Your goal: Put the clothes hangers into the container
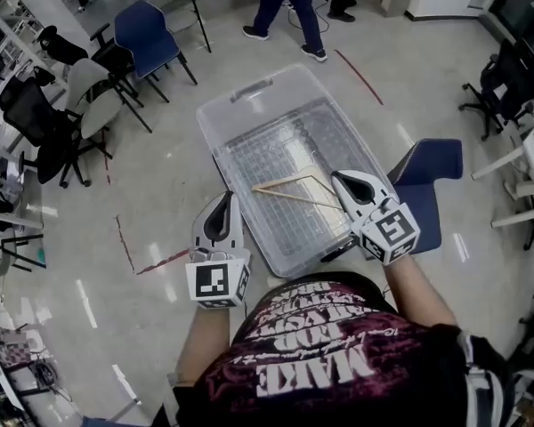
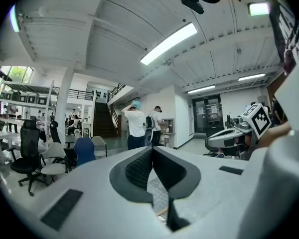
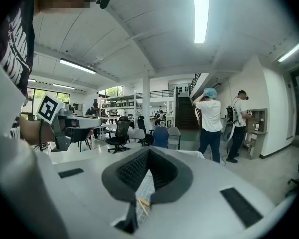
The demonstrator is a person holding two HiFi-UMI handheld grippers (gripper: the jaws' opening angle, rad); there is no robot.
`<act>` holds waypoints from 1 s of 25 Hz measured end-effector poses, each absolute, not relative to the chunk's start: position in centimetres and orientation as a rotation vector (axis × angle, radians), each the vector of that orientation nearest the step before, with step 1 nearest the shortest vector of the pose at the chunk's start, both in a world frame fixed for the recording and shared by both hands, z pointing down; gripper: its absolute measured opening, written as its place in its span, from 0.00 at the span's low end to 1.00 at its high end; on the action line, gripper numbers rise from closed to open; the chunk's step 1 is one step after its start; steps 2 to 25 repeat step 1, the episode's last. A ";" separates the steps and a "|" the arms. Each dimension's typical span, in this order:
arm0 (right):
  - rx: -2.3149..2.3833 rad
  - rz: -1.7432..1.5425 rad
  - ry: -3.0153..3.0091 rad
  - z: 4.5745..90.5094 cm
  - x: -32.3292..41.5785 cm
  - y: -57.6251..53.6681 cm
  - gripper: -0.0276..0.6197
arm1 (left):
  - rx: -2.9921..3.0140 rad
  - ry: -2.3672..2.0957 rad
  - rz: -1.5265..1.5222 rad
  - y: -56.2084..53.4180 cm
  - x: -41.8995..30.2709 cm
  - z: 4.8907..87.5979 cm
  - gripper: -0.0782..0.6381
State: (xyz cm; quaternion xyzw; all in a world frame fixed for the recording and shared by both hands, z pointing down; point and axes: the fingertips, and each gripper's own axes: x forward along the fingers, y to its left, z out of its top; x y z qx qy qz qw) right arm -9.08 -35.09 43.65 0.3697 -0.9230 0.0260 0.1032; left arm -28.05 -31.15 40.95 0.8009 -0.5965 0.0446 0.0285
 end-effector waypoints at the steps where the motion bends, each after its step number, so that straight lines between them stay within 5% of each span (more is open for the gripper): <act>1: 1.096 0.080 -2.721 43.7 -9.0 -34.9 0.05 | 2.477 -1.833 0.136 -31.1 -27.9 41.0 0.12; 25: 1.096 0.080 -2.721 43.7 -9.0 -34.9 0.05 | 2.477 -1.833 0.136 -31.1 -27.9 41.0 0.12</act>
